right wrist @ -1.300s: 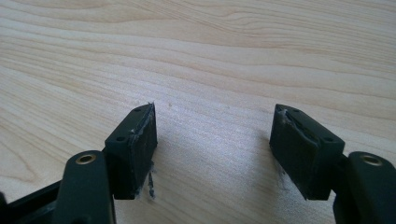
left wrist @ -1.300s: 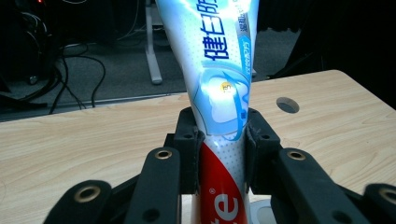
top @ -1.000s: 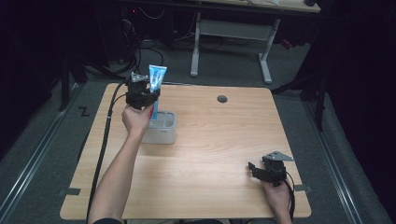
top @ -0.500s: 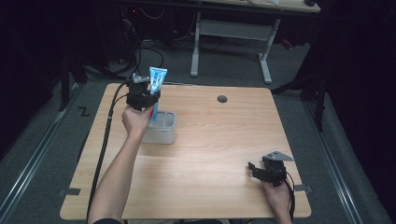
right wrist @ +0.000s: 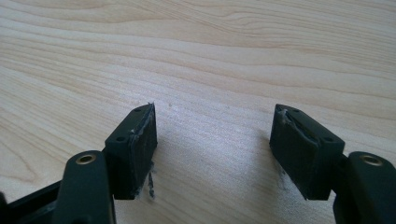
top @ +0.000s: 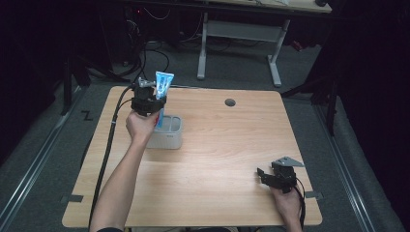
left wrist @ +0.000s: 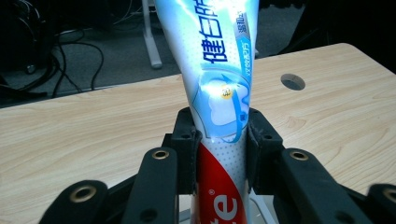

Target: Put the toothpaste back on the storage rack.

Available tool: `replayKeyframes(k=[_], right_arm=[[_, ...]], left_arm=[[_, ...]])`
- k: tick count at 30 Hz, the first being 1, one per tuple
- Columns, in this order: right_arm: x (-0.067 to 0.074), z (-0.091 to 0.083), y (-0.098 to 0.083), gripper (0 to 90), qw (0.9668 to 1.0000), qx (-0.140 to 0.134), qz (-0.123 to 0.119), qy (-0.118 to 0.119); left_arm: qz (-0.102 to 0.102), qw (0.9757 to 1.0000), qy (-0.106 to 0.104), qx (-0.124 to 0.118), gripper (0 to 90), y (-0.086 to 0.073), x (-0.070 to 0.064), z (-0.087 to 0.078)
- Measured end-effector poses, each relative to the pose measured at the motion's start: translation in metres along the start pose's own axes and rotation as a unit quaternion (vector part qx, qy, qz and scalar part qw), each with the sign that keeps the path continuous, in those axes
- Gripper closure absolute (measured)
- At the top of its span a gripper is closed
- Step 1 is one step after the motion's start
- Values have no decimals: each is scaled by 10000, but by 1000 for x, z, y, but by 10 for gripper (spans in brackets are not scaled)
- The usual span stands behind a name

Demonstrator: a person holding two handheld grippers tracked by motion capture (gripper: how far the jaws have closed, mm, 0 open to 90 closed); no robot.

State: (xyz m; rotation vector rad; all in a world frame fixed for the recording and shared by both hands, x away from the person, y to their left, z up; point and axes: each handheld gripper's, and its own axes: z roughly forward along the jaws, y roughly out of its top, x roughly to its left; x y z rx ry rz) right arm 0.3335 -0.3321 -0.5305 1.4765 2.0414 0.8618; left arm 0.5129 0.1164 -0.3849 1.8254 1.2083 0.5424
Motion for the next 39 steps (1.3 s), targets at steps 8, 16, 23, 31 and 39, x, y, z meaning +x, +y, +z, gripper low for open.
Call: replayKeyframes(k=[8, 16, 23, 31, 39], right_arm=[[0, 0, 0, 320, 10000, 0, 0, 1], [0, 0, 0, 321, 10000, 3, 10, 0], [0, 0, 0, 321, 10000, 4, 10, 2], [0, 0, 0, 321, 10000, 3, 9, 0], [0, 0, 0, 321, 10000, 3, 10, -1]], left_arm=[[-103, 9999, -6, -10, 692, -6, 4, -4], [-100, 9999, -3, 53, 689, -12, 6, -5], [-79, 9999, 10, 107, 687, -18, 6, -7], [-66, 9999, -7, 144, 685, -22, 5, -10], [-80, 9996, -35, 281, 675, -29, 4, -7]])
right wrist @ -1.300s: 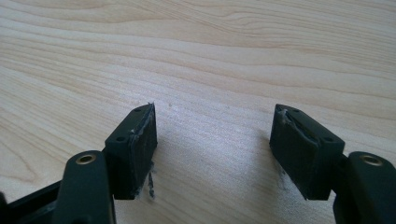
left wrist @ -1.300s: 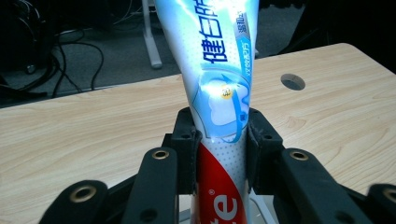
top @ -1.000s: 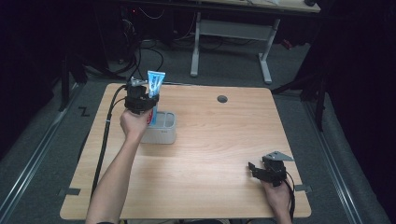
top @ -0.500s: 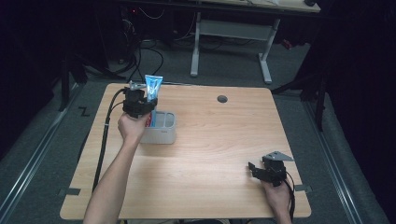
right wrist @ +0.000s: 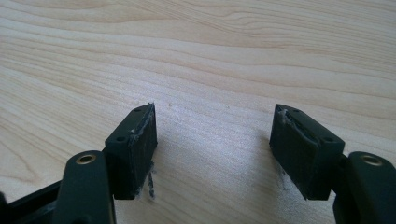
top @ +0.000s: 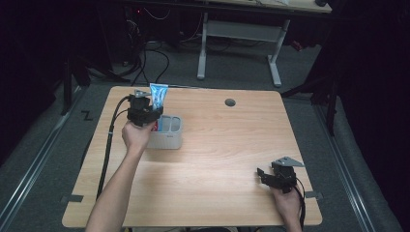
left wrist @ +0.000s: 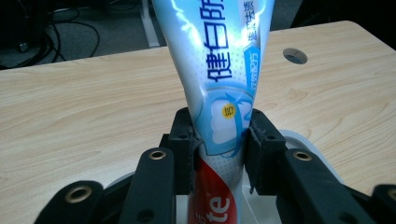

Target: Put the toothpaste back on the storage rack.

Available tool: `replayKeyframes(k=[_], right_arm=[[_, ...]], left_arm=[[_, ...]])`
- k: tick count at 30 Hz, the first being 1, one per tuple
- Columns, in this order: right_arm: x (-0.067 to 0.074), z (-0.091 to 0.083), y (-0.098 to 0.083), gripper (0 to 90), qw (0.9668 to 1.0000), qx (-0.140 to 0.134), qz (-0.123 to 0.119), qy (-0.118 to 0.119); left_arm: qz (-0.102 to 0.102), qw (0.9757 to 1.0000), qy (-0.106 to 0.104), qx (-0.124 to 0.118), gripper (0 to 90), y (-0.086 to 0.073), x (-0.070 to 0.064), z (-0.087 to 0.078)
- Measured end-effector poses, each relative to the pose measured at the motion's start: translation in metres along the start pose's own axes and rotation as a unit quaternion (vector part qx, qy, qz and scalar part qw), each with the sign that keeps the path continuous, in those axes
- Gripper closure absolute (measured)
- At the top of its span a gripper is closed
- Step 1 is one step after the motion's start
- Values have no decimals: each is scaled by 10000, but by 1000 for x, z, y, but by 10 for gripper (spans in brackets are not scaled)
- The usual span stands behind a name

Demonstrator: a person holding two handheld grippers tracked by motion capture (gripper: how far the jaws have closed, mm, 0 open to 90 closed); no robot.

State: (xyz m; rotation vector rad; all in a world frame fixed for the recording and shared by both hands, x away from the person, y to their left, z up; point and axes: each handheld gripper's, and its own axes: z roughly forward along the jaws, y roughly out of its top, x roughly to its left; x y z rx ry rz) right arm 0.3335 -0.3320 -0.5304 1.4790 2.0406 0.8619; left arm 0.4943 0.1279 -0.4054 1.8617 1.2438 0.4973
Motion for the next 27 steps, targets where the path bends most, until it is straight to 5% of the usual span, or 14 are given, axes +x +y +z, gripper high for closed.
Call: replayKeyframes(k=[12, 27], right_arm=[[0, 0, 0, 321, 10000, 0, 1, 0], [0, 0, 0, 320, 10000, 0, 1, 2]], left_arm=[[187, 9997, 26, 131, 680, -2, -6, -1], [162, 9997, -18, 191, 678, -9, -8, 1]])
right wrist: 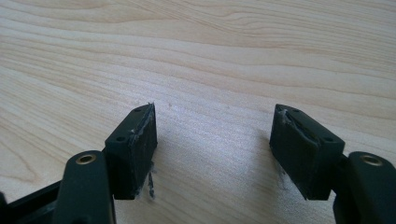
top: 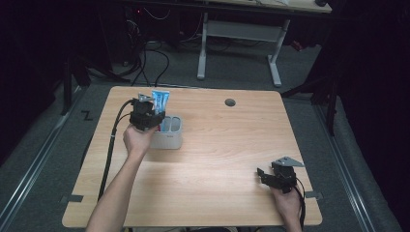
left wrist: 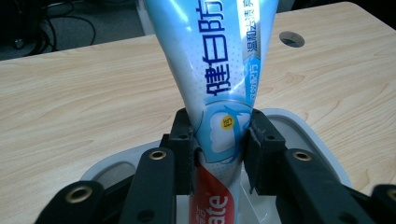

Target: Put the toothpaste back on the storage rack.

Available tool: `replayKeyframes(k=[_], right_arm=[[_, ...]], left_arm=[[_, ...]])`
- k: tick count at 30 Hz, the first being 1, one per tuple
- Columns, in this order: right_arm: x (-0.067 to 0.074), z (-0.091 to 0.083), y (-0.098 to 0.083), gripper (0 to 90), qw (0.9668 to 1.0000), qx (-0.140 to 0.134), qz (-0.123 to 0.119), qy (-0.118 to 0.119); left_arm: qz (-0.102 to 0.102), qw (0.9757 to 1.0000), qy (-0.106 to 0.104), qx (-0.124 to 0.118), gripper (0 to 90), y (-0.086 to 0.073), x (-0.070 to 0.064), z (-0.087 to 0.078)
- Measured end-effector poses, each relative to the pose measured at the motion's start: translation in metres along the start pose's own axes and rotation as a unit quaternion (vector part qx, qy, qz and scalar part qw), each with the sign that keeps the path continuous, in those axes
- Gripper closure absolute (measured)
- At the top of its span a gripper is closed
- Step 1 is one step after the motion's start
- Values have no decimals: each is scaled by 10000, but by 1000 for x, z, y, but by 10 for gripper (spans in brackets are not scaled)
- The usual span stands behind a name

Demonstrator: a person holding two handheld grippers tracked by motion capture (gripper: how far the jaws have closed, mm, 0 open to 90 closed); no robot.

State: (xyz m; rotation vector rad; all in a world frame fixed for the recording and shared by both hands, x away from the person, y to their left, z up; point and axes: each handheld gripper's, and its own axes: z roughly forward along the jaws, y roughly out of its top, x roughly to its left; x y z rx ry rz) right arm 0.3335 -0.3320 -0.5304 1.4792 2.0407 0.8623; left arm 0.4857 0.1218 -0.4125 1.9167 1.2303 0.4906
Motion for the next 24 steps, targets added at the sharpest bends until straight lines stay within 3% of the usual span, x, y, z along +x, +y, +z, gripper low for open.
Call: replayKeyframes(k=[24], right_arm=[[0, 0, 0, 320, 10000, 0, 1, 1]], left_arm=[[127, 9996, 55, 229, 666, -6, -4, 6]])
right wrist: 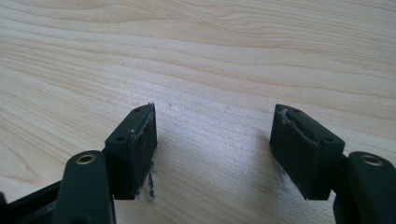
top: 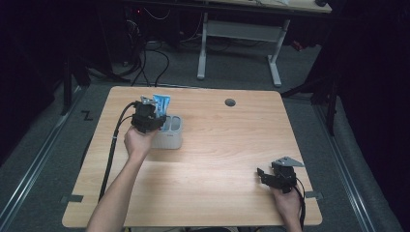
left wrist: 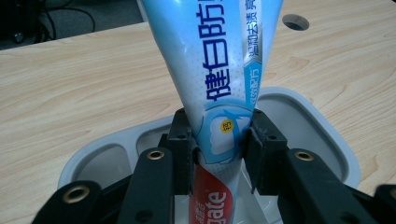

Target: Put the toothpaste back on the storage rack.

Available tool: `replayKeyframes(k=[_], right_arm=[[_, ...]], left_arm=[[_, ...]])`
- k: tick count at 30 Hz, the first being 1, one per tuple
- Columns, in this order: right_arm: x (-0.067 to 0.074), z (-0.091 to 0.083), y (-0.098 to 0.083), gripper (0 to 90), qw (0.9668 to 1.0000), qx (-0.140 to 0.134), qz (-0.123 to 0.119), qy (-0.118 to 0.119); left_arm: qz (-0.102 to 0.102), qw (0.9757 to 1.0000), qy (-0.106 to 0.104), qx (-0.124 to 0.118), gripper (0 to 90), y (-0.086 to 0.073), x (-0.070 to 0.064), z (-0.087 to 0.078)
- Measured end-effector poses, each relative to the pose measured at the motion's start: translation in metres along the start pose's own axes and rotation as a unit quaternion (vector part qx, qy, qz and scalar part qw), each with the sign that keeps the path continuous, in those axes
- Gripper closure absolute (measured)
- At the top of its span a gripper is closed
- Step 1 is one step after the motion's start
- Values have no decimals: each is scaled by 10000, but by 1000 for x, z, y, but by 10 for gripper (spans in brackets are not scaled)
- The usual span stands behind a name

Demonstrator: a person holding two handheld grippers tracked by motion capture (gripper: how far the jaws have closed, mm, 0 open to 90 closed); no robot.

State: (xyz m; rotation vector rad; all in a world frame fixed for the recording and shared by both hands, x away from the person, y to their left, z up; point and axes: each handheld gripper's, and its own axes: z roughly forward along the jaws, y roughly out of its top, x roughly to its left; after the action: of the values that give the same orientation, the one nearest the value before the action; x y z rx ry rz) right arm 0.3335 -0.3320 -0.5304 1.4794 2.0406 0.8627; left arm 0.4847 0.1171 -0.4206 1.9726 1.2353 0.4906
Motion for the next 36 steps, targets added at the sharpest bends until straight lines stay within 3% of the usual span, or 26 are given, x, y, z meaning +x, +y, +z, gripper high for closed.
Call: replayKeyframes(k=[11, 16, 23, 36], right_arm=[[0, 0, 0, 320, 10000, -2, 2, 2], [0, 0, 0, 320, 10000, -1, 1, 0], [0, 0, 0, 320, 10000, 0, -1, -1], [0, 0, 0, 320, 10000, 0, -1, -2]], left_arm=[[-95, 9999, -62, -39, 646, -6, 3, -1], [-166, 9994, -111, -299, 569, -4, 4, -7], [-103, 9993, -20, -359, 461, -3, 6, -16], [-34, 9985, -23, -547, 436, -7, 6, -31]])
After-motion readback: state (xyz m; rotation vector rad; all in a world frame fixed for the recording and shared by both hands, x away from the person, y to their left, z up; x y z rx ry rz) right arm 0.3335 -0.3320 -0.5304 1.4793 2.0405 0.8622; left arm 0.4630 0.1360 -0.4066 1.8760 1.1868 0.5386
